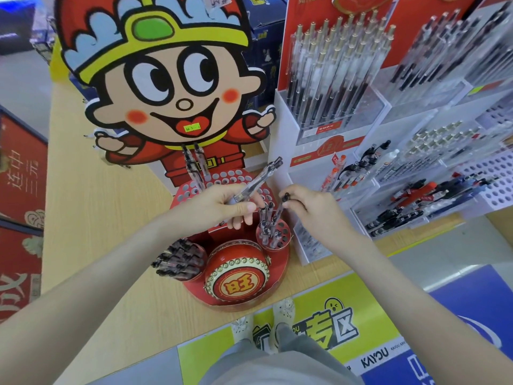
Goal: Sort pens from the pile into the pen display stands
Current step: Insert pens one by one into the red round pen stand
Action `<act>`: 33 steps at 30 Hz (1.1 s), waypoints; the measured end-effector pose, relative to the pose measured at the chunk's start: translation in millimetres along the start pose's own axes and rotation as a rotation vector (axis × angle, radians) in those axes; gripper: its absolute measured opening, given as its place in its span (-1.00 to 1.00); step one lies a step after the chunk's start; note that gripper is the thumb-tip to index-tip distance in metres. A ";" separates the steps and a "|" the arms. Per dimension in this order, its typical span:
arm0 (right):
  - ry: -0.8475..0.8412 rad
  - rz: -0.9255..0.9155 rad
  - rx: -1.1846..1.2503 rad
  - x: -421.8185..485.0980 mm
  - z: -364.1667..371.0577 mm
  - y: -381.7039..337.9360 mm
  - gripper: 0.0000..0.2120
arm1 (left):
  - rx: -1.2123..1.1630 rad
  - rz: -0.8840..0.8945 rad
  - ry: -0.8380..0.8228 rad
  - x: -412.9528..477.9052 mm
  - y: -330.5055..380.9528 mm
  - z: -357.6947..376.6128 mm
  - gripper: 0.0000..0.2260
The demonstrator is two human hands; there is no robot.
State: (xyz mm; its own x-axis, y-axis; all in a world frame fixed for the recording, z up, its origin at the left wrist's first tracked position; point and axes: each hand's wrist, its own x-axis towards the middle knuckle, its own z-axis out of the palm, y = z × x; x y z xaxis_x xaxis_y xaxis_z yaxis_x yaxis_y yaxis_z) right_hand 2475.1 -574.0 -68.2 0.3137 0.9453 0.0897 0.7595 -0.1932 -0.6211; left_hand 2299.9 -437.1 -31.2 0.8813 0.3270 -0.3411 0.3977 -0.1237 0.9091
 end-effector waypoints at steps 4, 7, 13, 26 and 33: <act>-0.025 0.022 0.043 2.4 9.1 -1.3 -0.75 | -0.023 -0.012 -0.015 3.8 -0.1 3.8 -0.84; -0.054 0.042 0.015 3.4 15.7 -4.3 -0.76 | -0.019 0.023 -0.033 5.5 2.1 6.2 -0.87; -0.086 0.182 0.104 2.6 6.5 -12.6 -0.68 | -0.055 0.045 -0.038 5.5 3.7 7.3 -0.79; 0.345 0.147 0.856 -23.3 -51.9 -30.5 -0.84 | -0.068 0.083 -0.001 8.3 5.0 8.7 -0.85; 0.150 0.169 0.263 -41.4 -24.9 -9.2 -0.93 | -0.039 0.055 0.065 7.2 -6.1 4.0 -0.87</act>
State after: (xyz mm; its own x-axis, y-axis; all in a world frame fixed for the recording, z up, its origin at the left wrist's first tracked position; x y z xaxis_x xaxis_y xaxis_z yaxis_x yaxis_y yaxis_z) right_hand 2469.3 -617.9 -46.8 0.5181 0.8525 0.0696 0.5225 -0.2509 -0.8149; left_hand 2304.8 -437.7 -40.1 0.8826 0.3810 -0.2752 0.3378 -0.1070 0.9351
